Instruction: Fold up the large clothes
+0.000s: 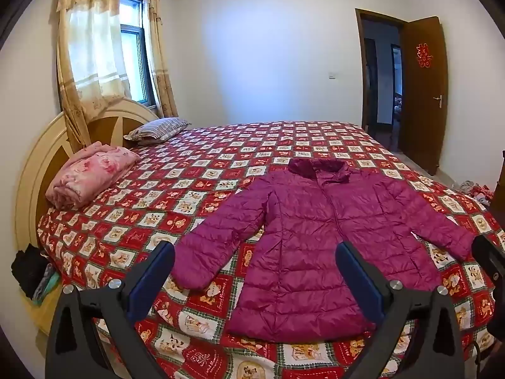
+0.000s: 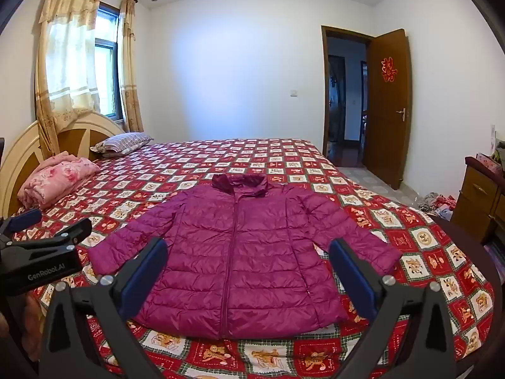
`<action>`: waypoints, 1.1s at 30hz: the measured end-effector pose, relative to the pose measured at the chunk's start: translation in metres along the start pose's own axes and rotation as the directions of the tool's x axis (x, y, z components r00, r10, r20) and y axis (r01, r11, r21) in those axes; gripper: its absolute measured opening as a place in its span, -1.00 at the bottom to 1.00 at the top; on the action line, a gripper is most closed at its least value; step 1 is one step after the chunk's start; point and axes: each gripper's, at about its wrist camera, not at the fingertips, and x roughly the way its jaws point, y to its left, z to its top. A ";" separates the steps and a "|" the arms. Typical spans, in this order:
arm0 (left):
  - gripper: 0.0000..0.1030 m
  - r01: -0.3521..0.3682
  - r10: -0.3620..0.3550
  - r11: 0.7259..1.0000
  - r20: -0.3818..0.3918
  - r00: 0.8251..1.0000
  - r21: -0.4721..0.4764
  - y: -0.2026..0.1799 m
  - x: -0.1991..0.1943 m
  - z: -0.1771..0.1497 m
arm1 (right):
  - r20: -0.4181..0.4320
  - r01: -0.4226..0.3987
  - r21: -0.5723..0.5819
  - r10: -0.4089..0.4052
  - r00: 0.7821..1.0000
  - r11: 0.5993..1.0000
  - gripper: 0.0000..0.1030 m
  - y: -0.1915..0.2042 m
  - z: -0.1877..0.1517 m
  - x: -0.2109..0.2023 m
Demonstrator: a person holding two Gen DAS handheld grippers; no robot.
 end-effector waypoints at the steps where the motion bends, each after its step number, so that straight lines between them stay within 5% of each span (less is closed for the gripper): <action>1: 0.98 -0.001 0.001 1.000 0.002 1.000 -0.002 -0.001 0.000 0.000 | 0.006 -0.003 0.003 0.003 1.000 1.000 1.00 0.000 0.000 0.000; 33: 0.98 0.027 -0.028 0.999 -0.026 0.999 -0.037 0.006 0.007 -0.002 | -0.025 -0.012 0.004 0.012 1.000 1.000 1.00 0.003 -0.003 0.006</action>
